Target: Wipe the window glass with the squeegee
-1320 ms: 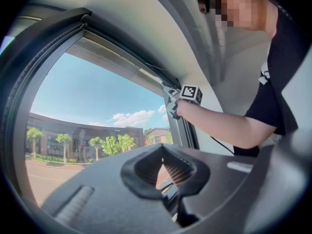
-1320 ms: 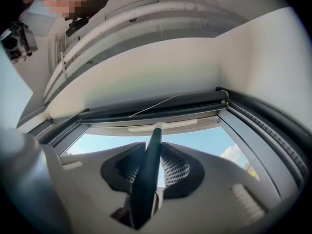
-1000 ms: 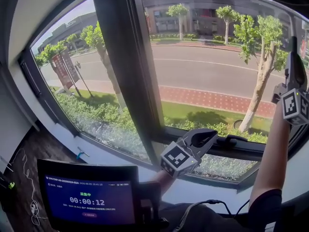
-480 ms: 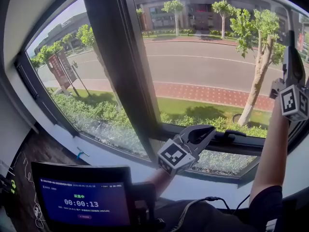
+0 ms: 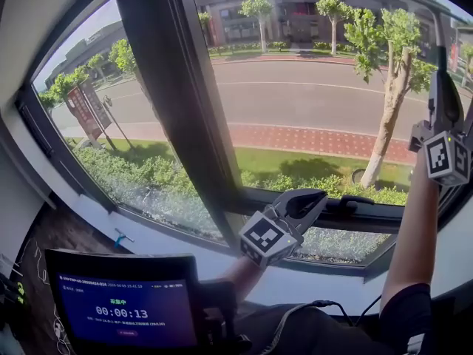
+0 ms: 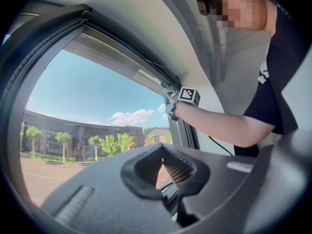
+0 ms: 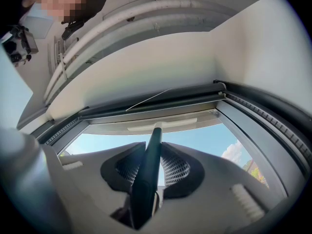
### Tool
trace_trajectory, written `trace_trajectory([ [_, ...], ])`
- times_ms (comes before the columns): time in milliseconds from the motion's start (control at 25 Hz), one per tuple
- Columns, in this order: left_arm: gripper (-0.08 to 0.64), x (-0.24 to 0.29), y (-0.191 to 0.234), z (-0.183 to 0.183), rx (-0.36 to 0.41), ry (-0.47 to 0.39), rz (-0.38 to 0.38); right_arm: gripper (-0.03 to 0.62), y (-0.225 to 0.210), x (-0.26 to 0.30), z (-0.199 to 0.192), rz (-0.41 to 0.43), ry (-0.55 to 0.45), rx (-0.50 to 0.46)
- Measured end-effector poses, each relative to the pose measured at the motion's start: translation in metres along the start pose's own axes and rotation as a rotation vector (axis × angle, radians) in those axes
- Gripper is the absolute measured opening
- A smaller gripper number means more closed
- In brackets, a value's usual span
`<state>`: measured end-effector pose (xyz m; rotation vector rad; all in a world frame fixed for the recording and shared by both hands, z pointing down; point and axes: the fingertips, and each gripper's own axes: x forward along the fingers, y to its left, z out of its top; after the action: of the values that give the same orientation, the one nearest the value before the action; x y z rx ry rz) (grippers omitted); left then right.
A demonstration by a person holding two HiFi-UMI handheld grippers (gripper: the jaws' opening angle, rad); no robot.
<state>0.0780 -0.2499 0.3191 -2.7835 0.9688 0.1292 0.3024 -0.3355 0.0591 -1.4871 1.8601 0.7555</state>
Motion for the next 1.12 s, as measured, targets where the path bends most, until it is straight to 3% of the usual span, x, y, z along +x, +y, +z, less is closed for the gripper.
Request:
trace_trajectory([
  [1120,0.003,0.008,-0.024,-0.001,-0.048,0.014,-0.073,0.1,0.002,-0.059,-0.02,0.0,0.09,-0.015],
])
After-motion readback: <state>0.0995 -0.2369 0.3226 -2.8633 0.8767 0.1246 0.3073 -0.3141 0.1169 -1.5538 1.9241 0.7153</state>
